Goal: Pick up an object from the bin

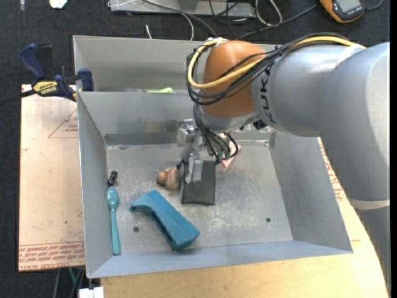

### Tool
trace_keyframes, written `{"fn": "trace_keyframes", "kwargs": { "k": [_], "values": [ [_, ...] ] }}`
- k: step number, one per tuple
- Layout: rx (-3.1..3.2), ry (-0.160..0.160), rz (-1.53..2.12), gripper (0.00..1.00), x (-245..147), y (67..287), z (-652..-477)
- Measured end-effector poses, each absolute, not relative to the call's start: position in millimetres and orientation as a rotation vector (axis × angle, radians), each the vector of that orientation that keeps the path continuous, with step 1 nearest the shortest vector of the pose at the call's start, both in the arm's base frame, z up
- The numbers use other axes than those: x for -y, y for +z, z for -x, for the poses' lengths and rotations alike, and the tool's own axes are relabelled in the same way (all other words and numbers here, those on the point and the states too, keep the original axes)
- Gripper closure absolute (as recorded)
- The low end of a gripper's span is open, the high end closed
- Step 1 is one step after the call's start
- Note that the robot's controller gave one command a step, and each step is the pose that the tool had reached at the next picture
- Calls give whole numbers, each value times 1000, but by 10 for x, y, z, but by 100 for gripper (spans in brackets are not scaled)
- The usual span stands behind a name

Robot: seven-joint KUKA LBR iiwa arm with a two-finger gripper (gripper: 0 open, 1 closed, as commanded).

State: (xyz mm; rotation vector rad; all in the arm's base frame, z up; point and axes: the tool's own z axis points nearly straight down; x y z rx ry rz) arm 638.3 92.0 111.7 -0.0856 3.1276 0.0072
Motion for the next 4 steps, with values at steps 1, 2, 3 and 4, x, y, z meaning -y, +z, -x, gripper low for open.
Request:
{"fn": "trace_keyframes", "kwargs": {
  "k": [1,2,3,4],
  "values": [
    [-3137,9,42,0,-350,821,-6346],
    [-3095,8,367,100,-450,726,-6585],
    [-3095,9,366,100,-447,726,-6585],
    [-3085,10,478,100,-307,1330,-6439]
  ]
}}
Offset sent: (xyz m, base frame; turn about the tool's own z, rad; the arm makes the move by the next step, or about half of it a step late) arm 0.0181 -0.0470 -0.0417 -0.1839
